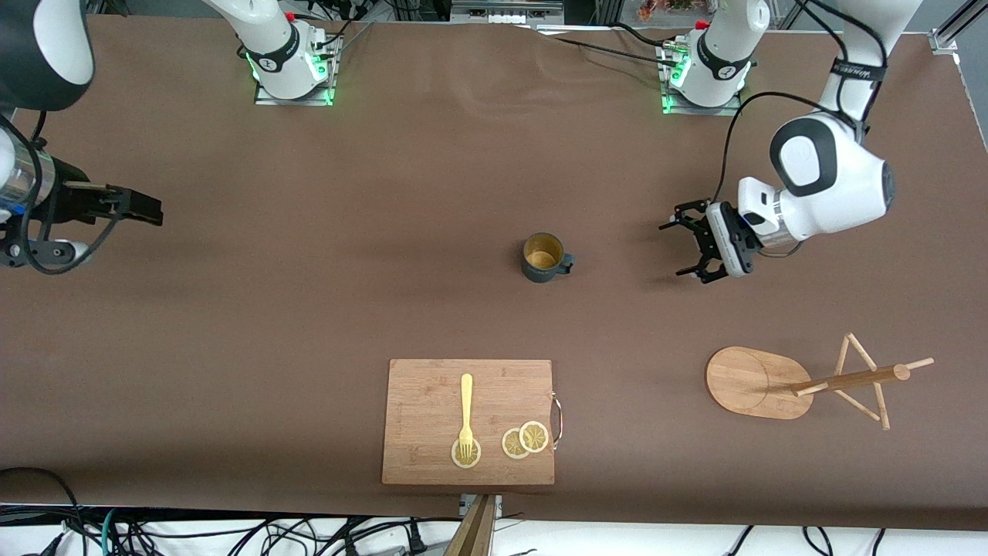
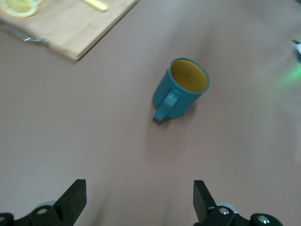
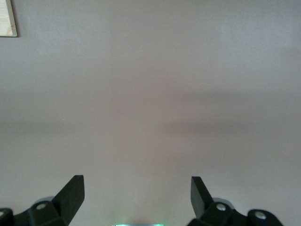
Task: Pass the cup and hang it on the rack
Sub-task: 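Move the left gripper to the mug handle and grasp it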
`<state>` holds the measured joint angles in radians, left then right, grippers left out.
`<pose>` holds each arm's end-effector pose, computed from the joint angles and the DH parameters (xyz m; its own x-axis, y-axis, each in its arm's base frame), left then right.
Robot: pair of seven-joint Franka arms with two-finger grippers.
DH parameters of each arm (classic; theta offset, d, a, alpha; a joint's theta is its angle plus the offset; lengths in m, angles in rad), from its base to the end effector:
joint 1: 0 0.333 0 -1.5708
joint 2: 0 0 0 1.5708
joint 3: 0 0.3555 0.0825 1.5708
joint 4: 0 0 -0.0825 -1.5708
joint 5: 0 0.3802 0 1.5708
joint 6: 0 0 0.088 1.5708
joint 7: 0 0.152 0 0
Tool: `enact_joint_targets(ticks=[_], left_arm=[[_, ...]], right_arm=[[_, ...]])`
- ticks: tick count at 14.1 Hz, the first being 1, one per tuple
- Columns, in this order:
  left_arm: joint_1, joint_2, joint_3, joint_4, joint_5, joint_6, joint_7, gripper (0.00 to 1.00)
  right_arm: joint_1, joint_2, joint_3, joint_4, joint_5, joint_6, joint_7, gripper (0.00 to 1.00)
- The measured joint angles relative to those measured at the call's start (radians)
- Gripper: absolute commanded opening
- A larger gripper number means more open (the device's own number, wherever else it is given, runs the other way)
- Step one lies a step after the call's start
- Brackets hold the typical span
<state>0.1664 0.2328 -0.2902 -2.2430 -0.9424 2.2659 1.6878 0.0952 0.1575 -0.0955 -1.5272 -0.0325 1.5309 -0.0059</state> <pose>0.5268 -0.1152 0.2686 0.4627 -0.6652 0.5860 -0.8860 -0.3243 0.3314 0.5879 -0.0013 0.5468 0.9883 0.0032 -0.1527 0.0104 -0.9989 0.0463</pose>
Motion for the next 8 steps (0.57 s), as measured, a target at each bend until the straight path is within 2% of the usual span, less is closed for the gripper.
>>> enact_joint_targets(ticks=[2,4,8], left_arm=[[0.028,0.088,-0.045,0.006,-0.093,0.0,0.184,1.0],[0.048,0.179,-0.081,0.023,-0.169,0.0,0.352,1.0],[0.056,0.337,-0.105,0.114,-0.241,-0.054,0.544,1.0]], right_arm=[[-0.092,-0.072,0.069,-0.121,0.0,0.09,-0.022,1.0],[-0.144,-0.127,0.105,-0.2,0.0,0.108,-0.05,1.0],[-0.165,-0.161,0.117,-0.23,0.014,0.172,-0.057,1.0]])
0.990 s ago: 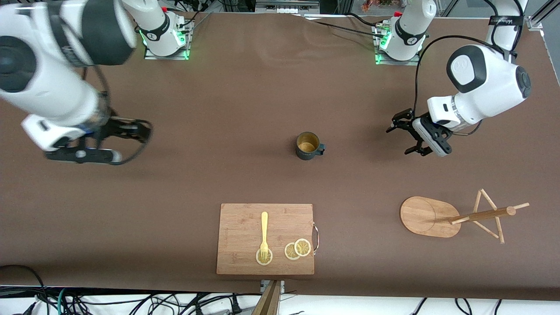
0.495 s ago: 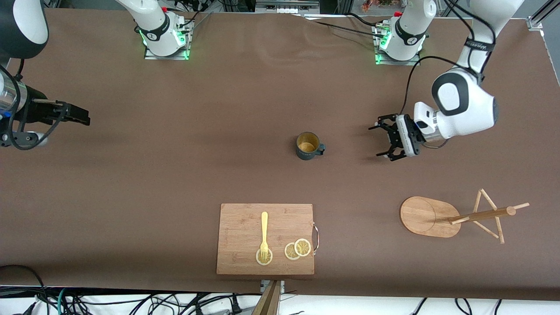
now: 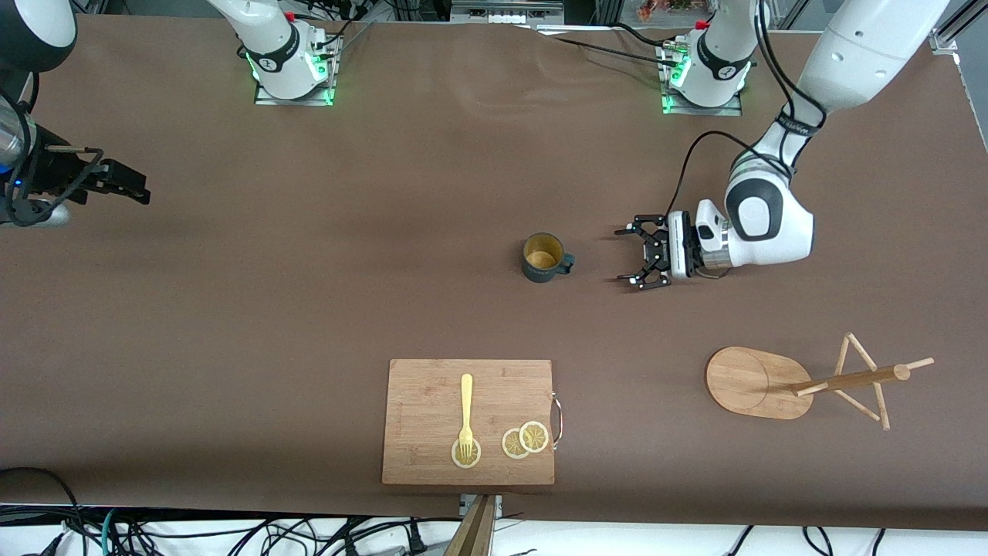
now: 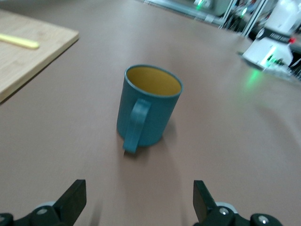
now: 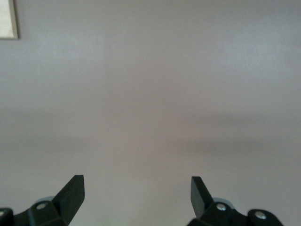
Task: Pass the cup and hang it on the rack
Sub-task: 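Move the left gripper to the mug handle and grasp it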
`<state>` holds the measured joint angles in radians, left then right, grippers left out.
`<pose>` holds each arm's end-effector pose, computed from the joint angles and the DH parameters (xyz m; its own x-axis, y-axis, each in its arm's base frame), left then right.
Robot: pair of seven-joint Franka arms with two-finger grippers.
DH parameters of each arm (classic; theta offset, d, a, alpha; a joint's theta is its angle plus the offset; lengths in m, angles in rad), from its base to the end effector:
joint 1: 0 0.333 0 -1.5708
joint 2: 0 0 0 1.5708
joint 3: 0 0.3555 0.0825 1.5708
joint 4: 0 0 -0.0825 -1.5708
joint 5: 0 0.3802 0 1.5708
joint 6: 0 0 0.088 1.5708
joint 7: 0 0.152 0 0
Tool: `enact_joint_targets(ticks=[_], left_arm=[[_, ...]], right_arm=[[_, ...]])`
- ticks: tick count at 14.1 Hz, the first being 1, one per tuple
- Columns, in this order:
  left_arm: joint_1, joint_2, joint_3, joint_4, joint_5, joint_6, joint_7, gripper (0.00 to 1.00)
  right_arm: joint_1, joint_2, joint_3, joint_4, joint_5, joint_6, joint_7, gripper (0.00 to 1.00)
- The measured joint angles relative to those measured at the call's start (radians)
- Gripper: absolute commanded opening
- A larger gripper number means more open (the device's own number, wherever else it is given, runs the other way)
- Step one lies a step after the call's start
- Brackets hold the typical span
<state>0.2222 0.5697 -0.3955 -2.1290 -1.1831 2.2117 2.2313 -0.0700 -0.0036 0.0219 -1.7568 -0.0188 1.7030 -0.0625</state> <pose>0.5359 -0.1654 0.1598 0.2421 -0.5082 0.8265 -0.9657 -0.0441 0.2558 0.5496 -0.0291 0.5448 0.9985 0.0169 -0.0513 0.0177 -0.9997 0.0154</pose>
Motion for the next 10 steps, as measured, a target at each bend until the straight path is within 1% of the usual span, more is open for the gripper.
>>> enact_joint_targets(ticks=[3,5,8,10], left_arm=[[-0.002,0.124,-0.008,0.1,-0.039,-0.06,0.115,1.0],[-0.005,0.194,-0.018,0.149,-0.07,-0.099,0.158,1.0],[-0.023,0.25,-0.044,0.192,-0.112,-0.11,0.197,1.0],[-0.042,0.282,-0.049,0.205,-0.121,-0.11,0.213,1.0]], right_arm=[[-0.003,0.004,0.0,0.045,0.001,0.016,-0.004,1.0],[-0.003,0.017,0.003,0.084,0.003,-0.018,-0.006,1.0],[-0.003,0.028,0.008,0.097,0.004,-0.052,-0.007,1.0],[-0.003,0.028,0.009,0.098,0.004,-0.092,-0.007,1.0]])
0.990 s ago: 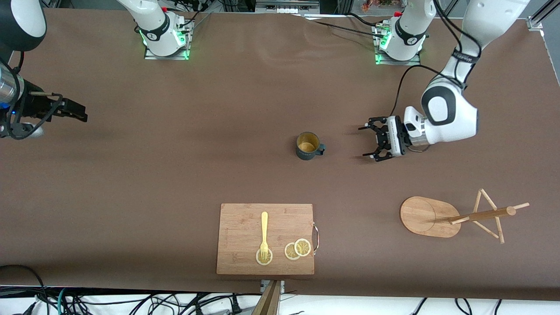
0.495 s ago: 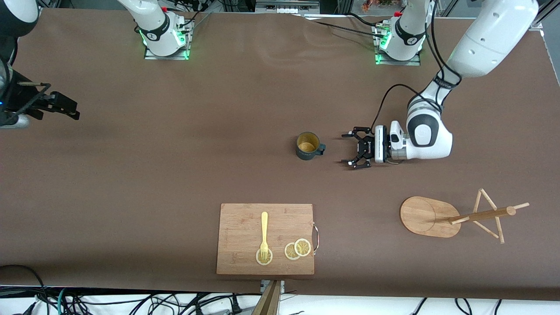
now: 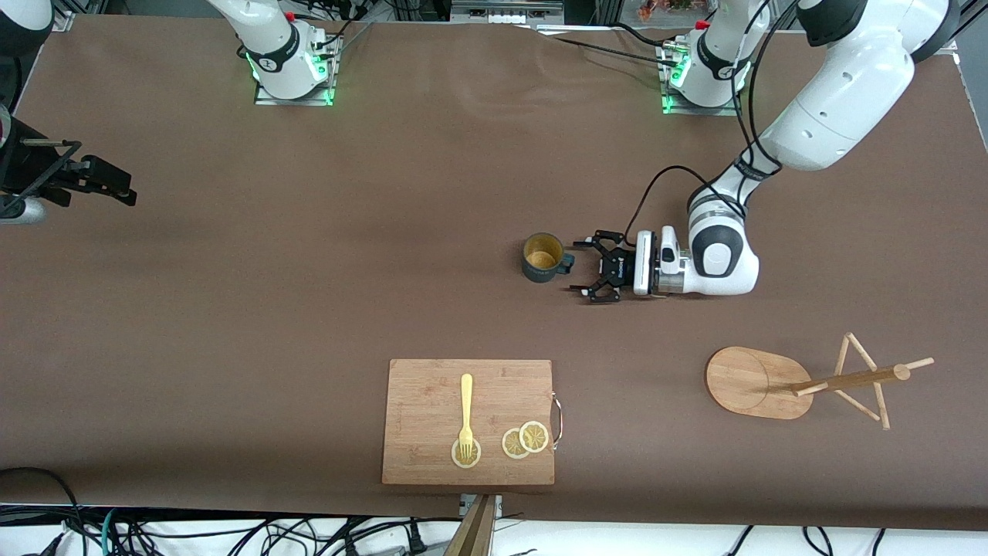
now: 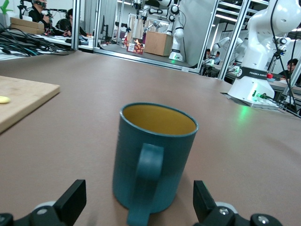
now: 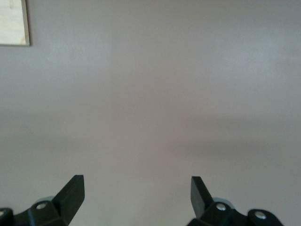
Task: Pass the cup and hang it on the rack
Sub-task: 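Move the left gripper to the mug handle and grasp it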
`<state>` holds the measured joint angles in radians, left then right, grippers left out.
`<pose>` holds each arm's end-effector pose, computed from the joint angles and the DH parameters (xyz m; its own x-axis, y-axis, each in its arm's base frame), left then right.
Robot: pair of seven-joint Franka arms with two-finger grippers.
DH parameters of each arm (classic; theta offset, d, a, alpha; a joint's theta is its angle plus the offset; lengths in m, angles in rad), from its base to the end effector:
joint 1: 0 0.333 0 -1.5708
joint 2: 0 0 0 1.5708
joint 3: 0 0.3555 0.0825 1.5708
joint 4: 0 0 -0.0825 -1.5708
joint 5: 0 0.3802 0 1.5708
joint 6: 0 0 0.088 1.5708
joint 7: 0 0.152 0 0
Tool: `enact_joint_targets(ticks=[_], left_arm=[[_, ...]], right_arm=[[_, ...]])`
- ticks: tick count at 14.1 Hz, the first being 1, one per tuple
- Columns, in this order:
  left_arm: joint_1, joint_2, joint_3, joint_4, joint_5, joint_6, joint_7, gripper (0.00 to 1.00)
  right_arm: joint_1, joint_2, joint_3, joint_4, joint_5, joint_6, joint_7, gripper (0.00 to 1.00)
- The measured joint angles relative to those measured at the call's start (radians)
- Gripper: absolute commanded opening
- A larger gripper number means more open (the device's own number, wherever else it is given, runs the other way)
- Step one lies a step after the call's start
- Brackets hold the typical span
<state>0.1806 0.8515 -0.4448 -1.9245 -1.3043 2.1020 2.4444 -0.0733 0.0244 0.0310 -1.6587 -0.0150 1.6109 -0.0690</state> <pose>0.5577 -0.2386 0.0998 0.1729 -0.2745 0.9459 -0.9774 0.0711 0.1992 0.5544 -0.0259 0.5678 0.9970 0.0274 -0.0729 0.0282 -0.9996 0.0091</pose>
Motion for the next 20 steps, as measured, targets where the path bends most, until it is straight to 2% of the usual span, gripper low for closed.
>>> enact_joint_targets(ticks=[2,3,4,7,9,10,11,12,14,17,20], left_arm=[[-0.007,0.031,0.0,0.008,0.0,0.0,0.013,0.98],[-0.008,0.042,-0.001,0.011,0.0,-0.001,0.017,0.86],[-0.008,0.047,-0.001,0.014,0.0,-0.001,0.018,0.83],[-0.008,0.049,-0.002,0.025,0.0,-0.009,0.018,0.88],[-0.008,0.049,-0.002,0.03,0.0,-0.03,0.018,0.88],[-0.008,0.049,-0.002,0.032,0.0,-0.039,0.018,0.83],[-0.007,0.049,-0.002,0.033,0.0,-0.05,0.018,0.7],[-0.006,0.049,-0.001,0.033,0.0,-0.065,0.018,0.51],[0.0,0.049,-0.001,0.035,0.0,-0.1,0.025,0.26],[0.01,0.049,0.001,0.039,0.0,-0.13,0.048,0.18],[0.022,0.049,0.002,0.041,0.0,-0.136,0.059,0.18]], right_arm=[[0.0,0.0,0.0,0.0,0.0,-0.018,0.0,1.0],[0.0,0.0,0.0,0.001,0.0,-0.026,0.0,1.0],[0.0,0.0,0.0,0.001,0.0,-0.037,0.0,1.0],[0.0,0.0,0.004,0.002,0.001,-0.056,-0.001,1.0],[0.0,0.0,0.007,0.003,0.001,-0.058,-0.001,1.0],[0.0,0.0,0.007,0.003,0.001,-0.059,-0.001,1.0],[0.0,0.0,0.007,0.004,0.001,-0.059,-0.001,1.0],[0.0,0.0,0.007,0.004,0.001,-0.059,-0.001,1.0],[0.0,0.0,0.007,0.004,0.001,-0.059,-0.001,1.0],[0.0,0.0,0.007,0.004,0.001,-0.061,-0.001,1.0],[0.0,0.0,0.007,0.004,0.001,-0.062,-0.001,1.0]])
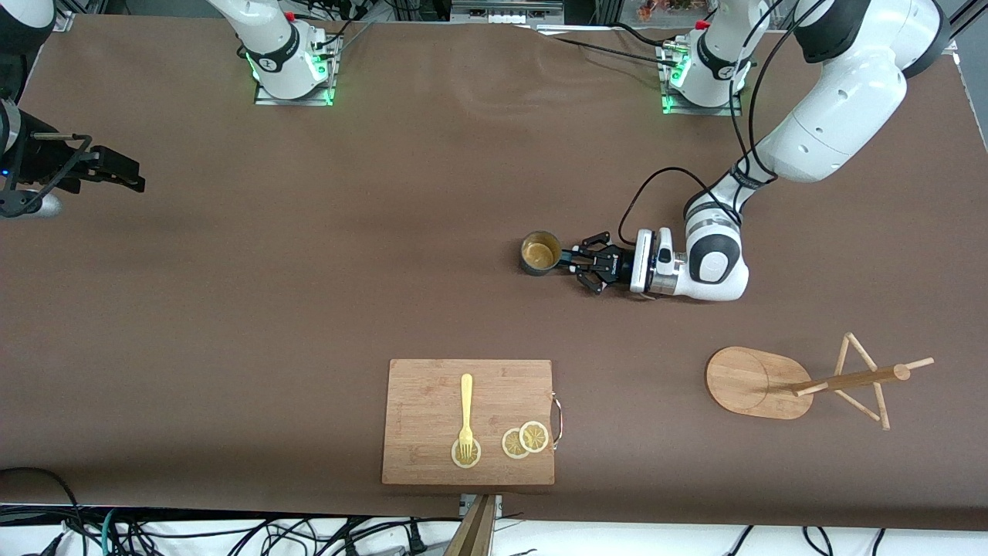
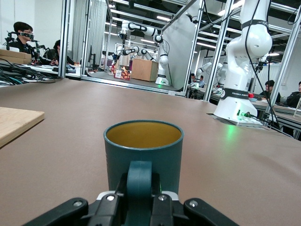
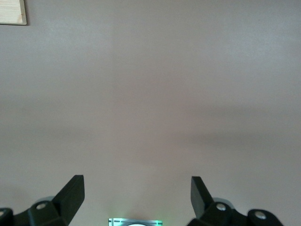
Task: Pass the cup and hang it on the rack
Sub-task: 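Move the left gripper to the mug handle and grasp it, then lift the mug by the handle with the left gripper toward the rack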
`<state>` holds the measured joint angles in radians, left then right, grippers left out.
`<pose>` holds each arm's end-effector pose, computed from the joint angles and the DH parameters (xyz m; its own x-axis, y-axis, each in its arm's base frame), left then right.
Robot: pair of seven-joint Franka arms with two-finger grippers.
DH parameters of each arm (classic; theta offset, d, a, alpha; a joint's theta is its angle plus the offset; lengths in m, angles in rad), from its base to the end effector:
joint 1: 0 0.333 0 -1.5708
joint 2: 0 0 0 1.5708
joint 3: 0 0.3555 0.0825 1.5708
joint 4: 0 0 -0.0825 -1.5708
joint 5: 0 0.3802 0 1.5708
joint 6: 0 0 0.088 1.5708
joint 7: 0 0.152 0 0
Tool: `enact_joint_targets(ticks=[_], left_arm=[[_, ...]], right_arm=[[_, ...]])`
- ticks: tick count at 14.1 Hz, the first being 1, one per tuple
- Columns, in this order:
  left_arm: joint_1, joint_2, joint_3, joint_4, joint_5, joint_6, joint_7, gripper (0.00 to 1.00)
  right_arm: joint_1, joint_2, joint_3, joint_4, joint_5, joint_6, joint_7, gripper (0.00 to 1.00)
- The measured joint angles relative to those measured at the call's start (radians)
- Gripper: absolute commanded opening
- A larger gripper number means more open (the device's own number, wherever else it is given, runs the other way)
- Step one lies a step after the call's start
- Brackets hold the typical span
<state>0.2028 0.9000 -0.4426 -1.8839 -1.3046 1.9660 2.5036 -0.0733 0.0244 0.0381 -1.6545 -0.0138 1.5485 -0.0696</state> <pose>0.5596 -0.2393 0.1007 0.1472 -0.1476 0.9780 -0.9772 0.1311 0.1669 0.5451 -0.0215 0.5652 0.9908 0.0345 -0.1306 0.0353 -0.9994 0.0037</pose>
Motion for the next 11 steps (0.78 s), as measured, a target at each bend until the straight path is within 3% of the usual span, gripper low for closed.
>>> enact_joint_targets(ticks=[1,2,7,11], left_arm=[[0.004,0.0,0.0,0.0,0.0,0.0,0.002,0.06],[0.006,0.0,0.001,0.0,0.0,0.0,0.003,0.0],[0.03,-0.034,0.004,-0.017,0.0,-0.012,0.0,0.0],[0.117,-0.319,0.005,-0.166,0.002,-0.02,-0.192,0.0]], right_arm=[[0.0,0.0,0.0,0.0,0.0,0.0,0.0,1.0],[0.0,0.0,0.0,0.0,0.0,0.0,0.0,1.0],[0.0,0.0,0.0,0.0,0.0,-0.003,0.0,1.0],[0.0,0.002,0.0,0.001,0.0,-0.004,0.0,1.0]])
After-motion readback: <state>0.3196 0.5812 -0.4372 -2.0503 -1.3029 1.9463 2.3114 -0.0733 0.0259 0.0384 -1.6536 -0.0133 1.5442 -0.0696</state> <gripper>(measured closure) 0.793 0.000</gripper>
